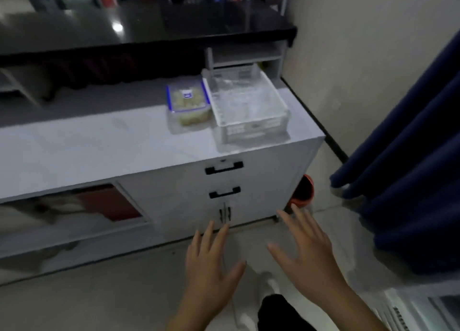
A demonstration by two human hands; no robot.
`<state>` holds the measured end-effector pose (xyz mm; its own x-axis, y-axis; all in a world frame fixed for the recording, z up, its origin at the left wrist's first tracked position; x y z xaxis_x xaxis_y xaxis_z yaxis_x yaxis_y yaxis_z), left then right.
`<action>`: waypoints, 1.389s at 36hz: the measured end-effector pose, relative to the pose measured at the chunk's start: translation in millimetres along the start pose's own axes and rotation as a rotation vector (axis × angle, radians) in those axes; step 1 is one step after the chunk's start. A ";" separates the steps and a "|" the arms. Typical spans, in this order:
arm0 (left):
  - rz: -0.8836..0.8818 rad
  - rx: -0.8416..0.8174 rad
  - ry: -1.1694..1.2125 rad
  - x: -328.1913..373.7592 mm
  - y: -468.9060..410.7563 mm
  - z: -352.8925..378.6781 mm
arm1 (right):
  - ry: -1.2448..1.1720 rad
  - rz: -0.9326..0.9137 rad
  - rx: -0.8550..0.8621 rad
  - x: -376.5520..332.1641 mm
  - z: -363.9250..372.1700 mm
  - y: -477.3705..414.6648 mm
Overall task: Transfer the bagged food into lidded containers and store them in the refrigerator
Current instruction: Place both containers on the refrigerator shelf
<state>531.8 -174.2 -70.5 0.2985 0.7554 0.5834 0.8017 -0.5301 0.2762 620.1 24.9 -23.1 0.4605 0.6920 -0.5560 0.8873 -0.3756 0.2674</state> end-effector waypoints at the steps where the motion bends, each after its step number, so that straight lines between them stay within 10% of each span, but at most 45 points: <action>1: -0.038 0.011 0.018 -9.4 -4.6 -6.0 | 0.014 -0.013 -0.025 -11.3 2.1 -13.0; 19: -0.255 0.171 0.086 -113.1 -207.7 -185.2 | 0.153 -0.447 -0.099 -194.8 -9.9 -331.0; 28: -0.315 0.199 0.675 -122.1 -301.4 -232.3 | 0.323 -0.311 -0.224 -229.8 8.6 -486.6; 50: -0.230 -0.153 0.969 -155.0 -429.2 -289.7 | 0.365 -0.109 -0.103 -263.1 88.3 -433.2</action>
<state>-8.6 -175.4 -58.2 -0.4595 0.2422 0.8545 0.6918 -0.5058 0.5153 112.4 -48.8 -62.1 0.3253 0.9049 -0.2745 0.9208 -0.2370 0.3098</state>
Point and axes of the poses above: each hand's wrist, its own y-axis away from the middle knuckle, its own z-axis out of the palm, x = y × z, the point moved 2 cm from there along -y, towards the middle knuckle, and after that the axes turned 5 degrees about -x, right-handed, at the moved point
